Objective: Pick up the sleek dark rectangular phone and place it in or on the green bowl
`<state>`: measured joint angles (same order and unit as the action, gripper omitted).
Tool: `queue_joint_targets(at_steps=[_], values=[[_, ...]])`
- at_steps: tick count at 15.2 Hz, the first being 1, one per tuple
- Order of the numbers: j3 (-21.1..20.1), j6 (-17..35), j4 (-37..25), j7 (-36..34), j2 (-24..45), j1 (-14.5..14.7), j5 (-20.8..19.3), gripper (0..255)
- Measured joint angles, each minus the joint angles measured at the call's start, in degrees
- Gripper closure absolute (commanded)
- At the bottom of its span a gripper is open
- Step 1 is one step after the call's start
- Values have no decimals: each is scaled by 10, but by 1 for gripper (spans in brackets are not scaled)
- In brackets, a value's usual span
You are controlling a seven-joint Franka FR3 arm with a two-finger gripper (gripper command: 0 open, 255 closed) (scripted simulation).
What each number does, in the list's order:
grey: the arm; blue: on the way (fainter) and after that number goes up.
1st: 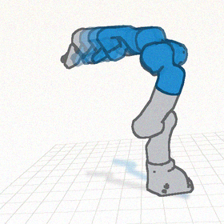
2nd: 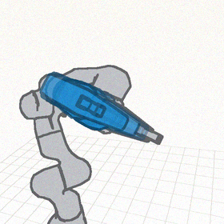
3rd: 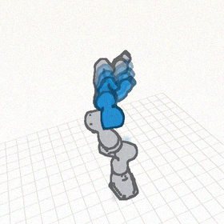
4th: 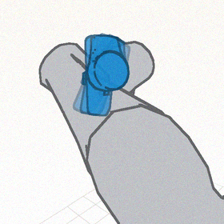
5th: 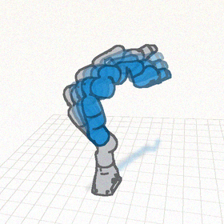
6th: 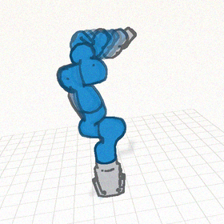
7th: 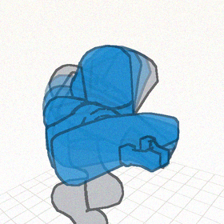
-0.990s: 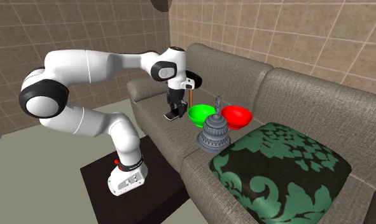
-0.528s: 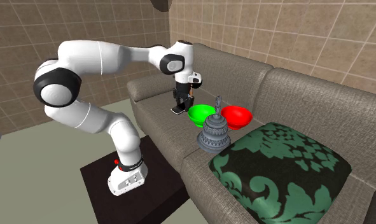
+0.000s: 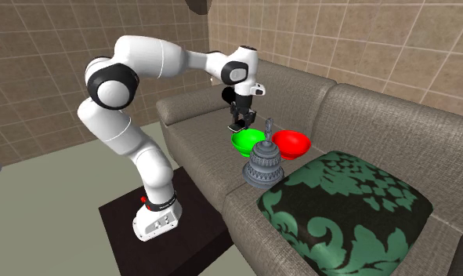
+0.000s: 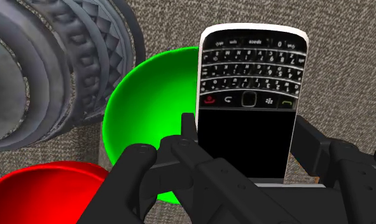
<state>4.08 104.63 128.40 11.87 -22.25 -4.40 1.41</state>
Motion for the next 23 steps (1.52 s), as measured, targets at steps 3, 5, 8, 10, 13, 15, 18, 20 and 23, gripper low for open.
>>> queue_joint_targets(at_steps=[3,5,8,10,13,15,18,20,23], values=[[1,4,-67,1,71,3,5,255],[1,6,-94,2,101,4,7,255],[2,25,-85,3,111,4,8,255],[1,39,-76,3,115,4,8,255],[2,62,-56,5,119,4,9,255],[2,78,-46,6,125,4,9,255],[2,103,-27,7,131,4,10,255],[2,110,-21,8,131,4,11,255],[2,112,-20,8,132,4,11,255]])
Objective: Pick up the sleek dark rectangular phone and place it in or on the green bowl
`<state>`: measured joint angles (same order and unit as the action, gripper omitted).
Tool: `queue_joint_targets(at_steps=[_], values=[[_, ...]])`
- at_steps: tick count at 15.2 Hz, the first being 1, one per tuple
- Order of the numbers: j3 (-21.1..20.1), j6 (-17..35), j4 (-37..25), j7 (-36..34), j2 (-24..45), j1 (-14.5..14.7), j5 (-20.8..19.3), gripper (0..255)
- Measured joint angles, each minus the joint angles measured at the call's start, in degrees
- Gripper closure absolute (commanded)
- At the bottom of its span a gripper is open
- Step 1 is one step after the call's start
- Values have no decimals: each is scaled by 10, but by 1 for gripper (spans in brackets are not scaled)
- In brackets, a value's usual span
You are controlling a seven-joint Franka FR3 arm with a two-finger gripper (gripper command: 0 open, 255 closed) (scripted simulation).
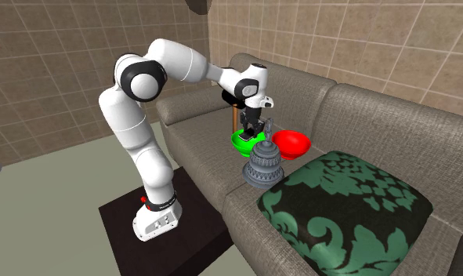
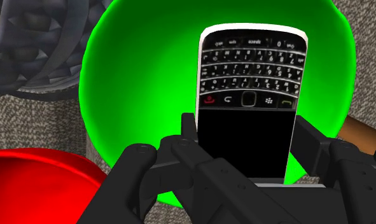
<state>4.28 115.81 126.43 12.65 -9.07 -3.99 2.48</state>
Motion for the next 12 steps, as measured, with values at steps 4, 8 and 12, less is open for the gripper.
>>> queue_joint_targets(at_steps=[4,8,12], values=[[0,0,0,0,0,0,0,0],[0,0,0,0,0,0,0,0],[2,-43,-34,1,-10,-2,-2,0]])
